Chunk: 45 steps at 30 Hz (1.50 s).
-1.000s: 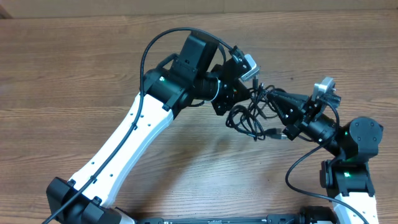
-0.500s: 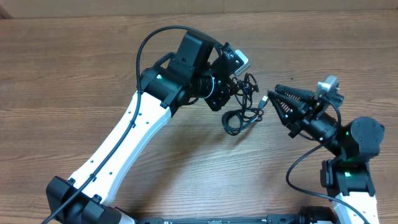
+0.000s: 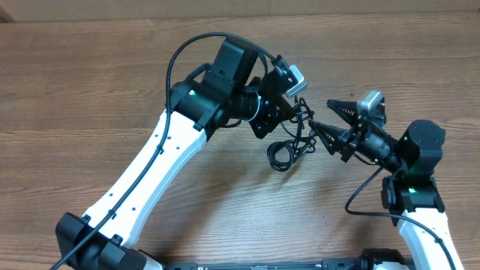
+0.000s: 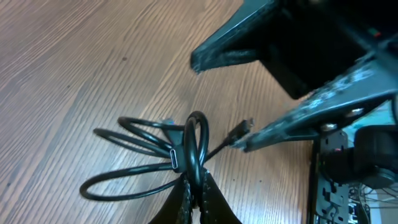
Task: Untangle cables
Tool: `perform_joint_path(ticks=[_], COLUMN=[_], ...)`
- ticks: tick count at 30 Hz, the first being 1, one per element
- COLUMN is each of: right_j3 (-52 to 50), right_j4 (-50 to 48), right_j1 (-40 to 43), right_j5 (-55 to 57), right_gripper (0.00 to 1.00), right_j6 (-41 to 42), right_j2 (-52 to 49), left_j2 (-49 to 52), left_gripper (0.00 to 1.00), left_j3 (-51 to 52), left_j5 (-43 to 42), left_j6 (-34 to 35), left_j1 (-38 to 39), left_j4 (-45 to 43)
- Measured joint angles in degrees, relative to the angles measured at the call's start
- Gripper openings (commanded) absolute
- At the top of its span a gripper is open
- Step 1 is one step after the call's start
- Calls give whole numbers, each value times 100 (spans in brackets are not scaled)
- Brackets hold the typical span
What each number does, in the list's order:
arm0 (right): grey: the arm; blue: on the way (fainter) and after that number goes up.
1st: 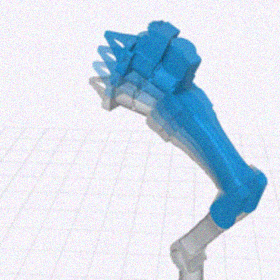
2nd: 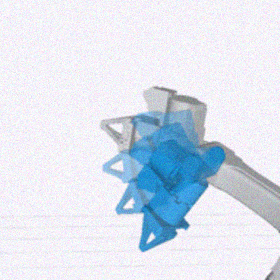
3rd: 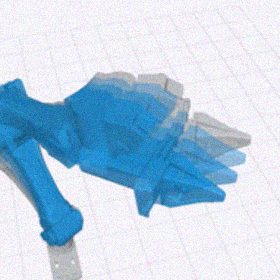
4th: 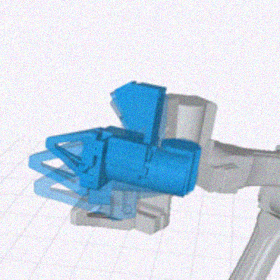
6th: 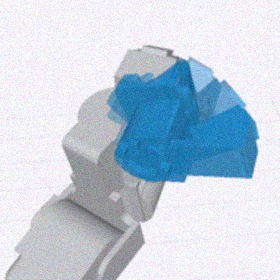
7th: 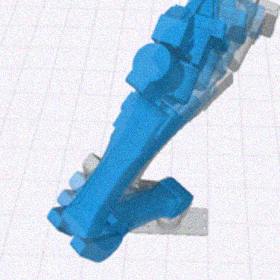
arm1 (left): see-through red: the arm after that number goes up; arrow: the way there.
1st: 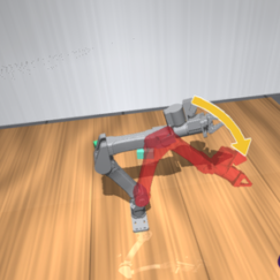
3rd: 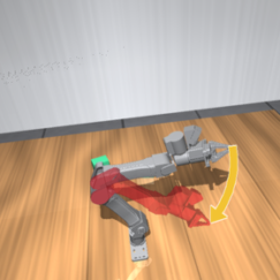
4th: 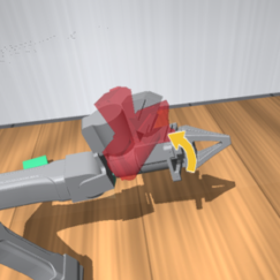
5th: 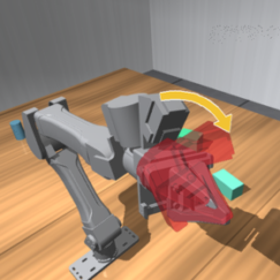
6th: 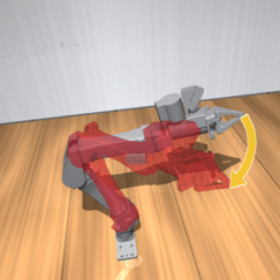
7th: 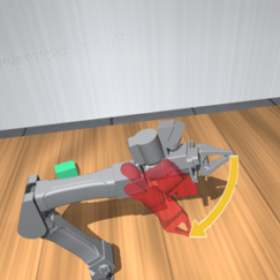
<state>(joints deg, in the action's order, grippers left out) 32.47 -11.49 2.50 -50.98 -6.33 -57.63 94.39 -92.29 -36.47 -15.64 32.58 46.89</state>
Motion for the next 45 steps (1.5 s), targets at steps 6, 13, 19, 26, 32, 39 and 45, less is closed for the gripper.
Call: perform_joint_path(ticks=[6,13,19,26,32,39,45], right_j3=[0,0,0,0,0,0,0], right_j4=[85,48,-31,-46,11,-4,-61], right_j1=[2,2,4,4,9,7,-22], right_j5=[-181,-284,-284,-280,-256,-267,-315], right_gripper=[55,33,9,4,4,4,4], right_j6=[-973,-1897,-2181,-2229,-2096,-1423,-964], right_j2=[-179,-201,-201,-201,-203,-203,-203], left_j2=[0,0,0,2,0,0,0], left_gripper=[4,4,4,4,4,4,4], left_j3=[0,0,0,0,0,0,0], left_j5=[-621,-925,-940,-925,-505,837,1456], left_j6=[-264,-387,-389,-389,-271,820,1425], left_j1=[2,2,2,2,2,31,114], left_j4=[-166,-186,-188,-186,-149,-149,-85])
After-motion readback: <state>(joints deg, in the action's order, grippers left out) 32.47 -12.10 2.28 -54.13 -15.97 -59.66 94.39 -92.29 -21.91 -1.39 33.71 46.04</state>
